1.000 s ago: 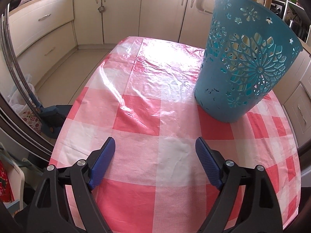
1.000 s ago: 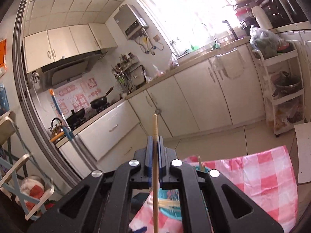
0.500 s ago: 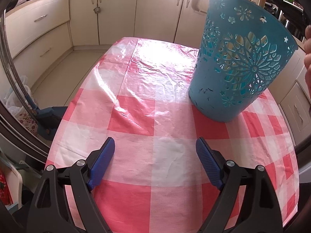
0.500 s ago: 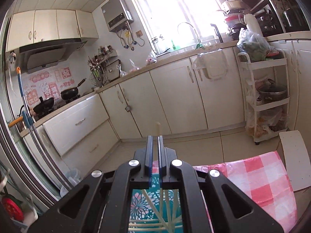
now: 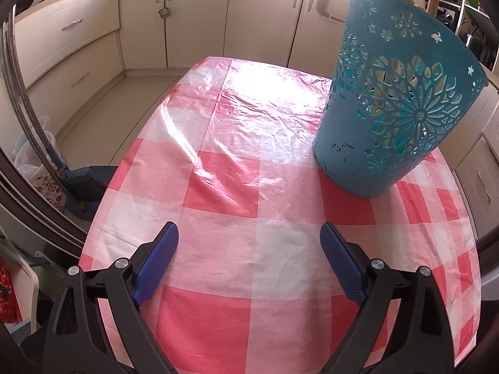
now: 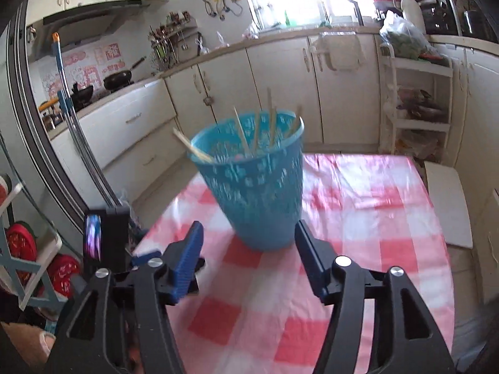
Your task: Organize utensils
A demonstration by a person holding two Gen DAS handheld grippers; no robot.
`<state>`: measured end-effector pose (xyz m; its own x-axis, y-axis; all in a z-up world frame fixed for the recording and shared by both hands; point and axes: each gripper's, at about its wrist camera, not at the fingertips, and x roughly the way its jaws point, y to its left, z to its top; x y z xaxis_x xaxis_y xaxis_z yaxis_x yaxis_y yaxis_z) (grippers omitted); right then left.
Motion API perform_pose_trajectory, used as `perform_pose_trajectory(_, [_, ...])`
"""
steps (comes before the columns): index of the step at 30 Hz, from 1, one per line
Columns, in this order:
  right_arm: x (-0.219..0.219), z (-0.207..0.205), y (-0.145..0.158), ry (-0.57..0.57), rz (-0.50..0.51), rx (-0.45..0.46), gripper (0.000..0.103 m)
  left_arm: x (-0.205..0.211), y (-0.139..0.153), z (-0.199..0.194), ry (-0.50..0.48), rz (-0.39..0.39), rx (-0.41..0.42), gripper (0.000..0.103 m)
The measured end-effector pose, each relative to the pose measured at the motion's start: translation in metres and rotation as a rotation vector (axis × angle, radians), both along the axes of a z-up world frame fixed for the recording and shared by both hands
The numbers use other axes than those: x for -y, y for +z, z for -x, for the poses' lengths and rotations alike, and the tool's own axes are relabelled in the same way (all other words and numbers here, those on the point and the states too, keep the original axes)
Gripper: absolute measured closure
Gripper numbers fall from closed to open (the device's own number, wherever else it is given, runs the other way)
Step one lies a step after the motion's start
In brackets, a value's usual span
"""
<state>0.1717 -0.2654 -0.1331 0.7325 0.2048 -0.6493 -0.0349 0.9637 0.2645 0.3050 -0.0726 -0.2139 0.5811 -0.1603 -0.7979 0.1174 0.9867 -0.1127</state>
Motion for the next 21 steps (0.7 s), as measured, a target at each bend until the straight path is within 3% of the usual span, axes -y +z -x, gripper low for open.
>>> perform_pose_trajectory(5, [0.006,0.043,-0.022,-0.064,0.013,-0.157,0.018,-0.018,0.011,0.023,0.056,-0.038,-0.004,0.014])
perform_pose_trajectory(9, [0.008,0.059,-0.026,-0.106,0.017,-0.226,0.013,-0.027,0.033,0.054,0.045,-0.083,0.025,0.011])
perform_pose_trajectory(21, [-0.017,0.094,0.014,-0.079,0.012,-0.154,0.008,-0.035,0.105,0.141,0.017,-0.132,0.094,0.008])
